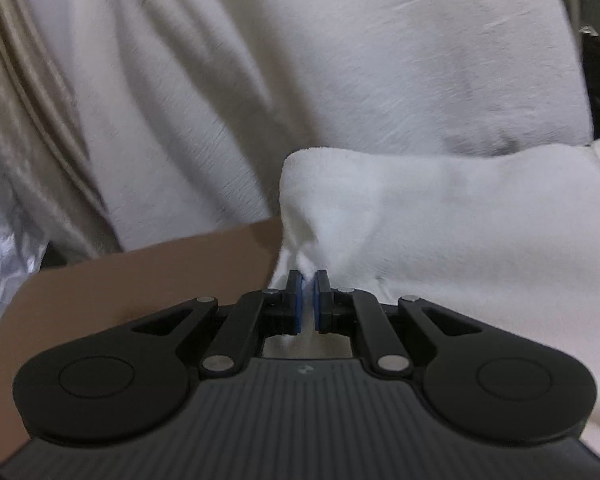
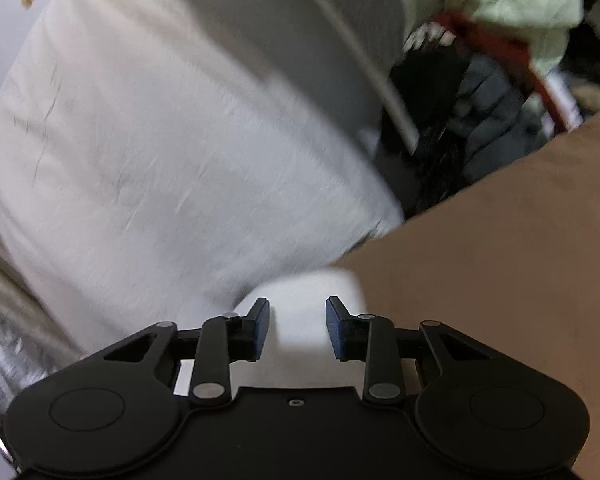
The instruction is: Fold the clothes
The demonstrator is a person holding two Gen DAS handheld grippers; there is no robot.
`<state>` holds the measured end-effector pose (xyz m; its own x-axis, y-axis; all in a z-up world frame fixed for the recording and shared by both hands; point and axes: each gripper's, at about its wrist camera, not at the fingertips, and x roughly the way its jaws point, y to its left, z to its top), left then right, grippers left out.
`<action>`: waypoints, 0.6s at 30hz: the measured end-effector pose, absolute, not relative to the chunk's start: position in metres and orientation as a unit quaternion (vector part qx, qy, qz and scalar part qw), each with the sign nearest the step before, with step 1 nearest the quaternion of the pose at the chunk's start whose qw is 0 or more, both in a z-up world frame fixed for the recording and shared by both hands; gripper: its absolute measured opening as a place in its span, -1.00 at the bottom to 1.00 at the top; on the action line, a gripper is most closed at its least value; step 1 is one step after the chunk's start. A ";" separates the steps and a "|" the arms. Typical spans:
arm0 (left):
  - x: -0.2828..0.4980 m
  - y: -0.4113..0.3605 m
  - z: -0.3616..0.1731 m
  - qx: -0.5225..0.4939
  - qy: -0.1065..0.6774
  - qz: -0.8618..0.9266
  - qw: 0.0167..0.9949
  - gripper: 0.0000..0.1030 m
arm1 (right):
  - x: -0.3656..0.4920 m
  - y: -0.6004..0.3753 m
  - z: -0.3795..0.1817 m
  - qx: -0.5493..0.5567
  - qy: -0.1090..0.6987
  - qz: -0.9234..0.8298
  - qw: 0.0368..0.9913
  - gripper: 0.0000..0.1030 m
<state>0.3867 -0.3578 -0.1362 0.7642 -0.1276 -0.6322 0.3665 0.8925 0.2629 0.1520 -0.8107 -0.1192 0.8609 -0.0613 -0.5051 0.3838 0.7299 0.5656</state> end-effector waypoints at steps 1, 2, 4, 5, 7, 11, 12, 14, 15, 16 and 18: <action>0.387 -0.354 -0.136 0.183 0.320 -0.131 0.920 -0.89 | 0.149 -0.814 -0.119 0.332 0.239 -0.130 0.903 -0.10; 0.388 -0.351 -0.136 0.178 0.323 -0.128 0.921 -0.89 | 0.147 -0.818 -0.122 0.319 0.252 -0.136 0.903 -0.10; 0.385 -0.351 -0.132 0.176 0.320 -0.118 0.923 -0.89 | 0.142 -0.826 -0.128 0.308 0.273 -0.140 0.900 -0.10; 0.384 -0.351 -0.131 0.174 0.318 -0.114 0.925 -0.89 | 0.138 -0.830 -0.132 0.311 0.278 -0.136 0.898 -0.10; 0.382 -0.351 -0.127 0.171 0.315 -0.104 0.928 -0.89 | 0.134 -0.836 -0.143 0.332 0.290 -0.112 0.891 -0.09; 0.353 -0.354 -0.120 0.215 0.294 -0.094 0.926 -0.90 | 0.145 -0.828 -0.170 0.354 0.320 -0.076 0.876 -0.02; 0.348 -0.355 -0.119 0.214 0.300 -0.104 0.924 -0.90 | 0.151 -0.823 -0.175 0.360 0.324 -0.068 0.872 0.04; 0.342 -0.359 -0.119 0.233 0.295 -0.113 0.920 -0.90 | 0.169 -0.812 -0.181 0.346 0.328 -0.056 0.877 0.25; 0.340 -0.361 -0.118 0.243 0.292 -0.115 0.918 -0.90 | 0.176 -0.806 -0.176 0.332 0.327 -0.066 0.883 0.21; 0.340 -0.360 -0.116 0.239 0.291 -0.121 0.918 -0.90 | 0.183 -0.799 -0.170 0.317 0.325 -0.077 0.888 -0.43; 0.347 -0.354 -0.105 0.207 0.290 -0.136 0.925 -0.90 | 0.188 -0.785 -0.153 0.280 0.301 -0.100 0.906 -0.81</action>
<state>0.3472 -0.3540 -0.1053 0.7953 -0.1314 -0.5919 0.3709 0.8777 0.3035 0.1878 -0.7846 -0.1526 0.7993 -0.0122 -0.6008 0.3488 0.8236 0.4472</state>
